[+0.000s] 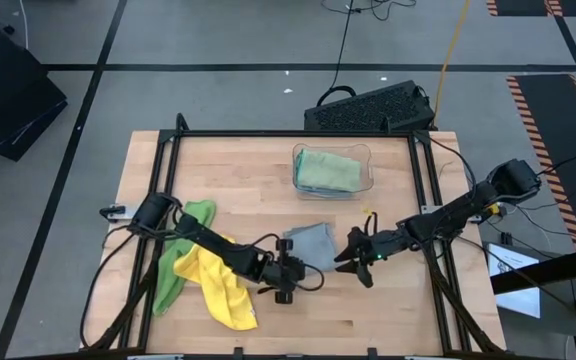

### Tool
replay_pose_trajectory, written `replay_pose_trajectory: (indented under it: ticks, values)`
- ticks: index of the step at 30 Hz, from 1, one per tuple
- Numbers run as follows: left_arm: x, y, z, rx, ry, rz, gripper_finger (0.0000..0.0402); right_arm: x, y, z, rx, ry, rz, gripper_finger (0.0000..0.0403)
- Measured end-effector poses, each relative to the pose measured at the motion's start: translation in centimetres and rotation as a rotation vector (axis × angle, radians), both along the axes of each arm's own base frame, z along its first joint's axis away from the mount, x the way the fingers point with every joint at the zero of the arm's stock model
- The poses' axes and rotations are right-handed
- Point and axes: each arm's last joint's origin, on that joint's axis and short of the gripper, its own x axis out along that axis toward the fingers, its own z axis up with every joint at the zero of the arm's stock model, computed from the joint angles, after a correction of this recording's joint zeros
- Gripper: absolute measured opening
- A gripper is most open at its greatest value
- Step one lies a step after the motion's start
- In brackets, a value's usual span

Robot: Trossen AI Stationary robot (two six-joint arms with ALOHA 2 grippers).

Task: Fold microfiber towels
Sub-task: Put the gray towel in the transparent bin

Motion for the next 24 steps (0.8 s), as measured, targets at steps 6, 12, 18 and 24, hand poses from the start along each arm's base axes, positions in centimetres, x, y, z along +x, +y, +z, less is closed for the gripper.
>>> replay_pose_trajectory:
  ticks: [6,12,18,24]
  values:
    - [0.4,0.5,1.2,-0.061,-0.022,-0.022,0.0017,0.4,0.3,0.7,-0.136,-0.067,0.077,0.0166]
    - [0.1,0.9,5.1,-0.198,-0.111,0.004,0.0007,0.4,0.3,0.7,-0.217,-0.079,0.13,0.0222]
    - [0.4,2.4,6.7,-0.289,-0.15,0.056,0.0022,0.4,0.4,0.5,-0.276,-0.09,0.195,0.0276]
    - [0.9,3.8,6.9,-0.386,-0.139,0.037,0.0007,0.7,0.3,1.0,-0.261,-0.125,0.121,0.0296]
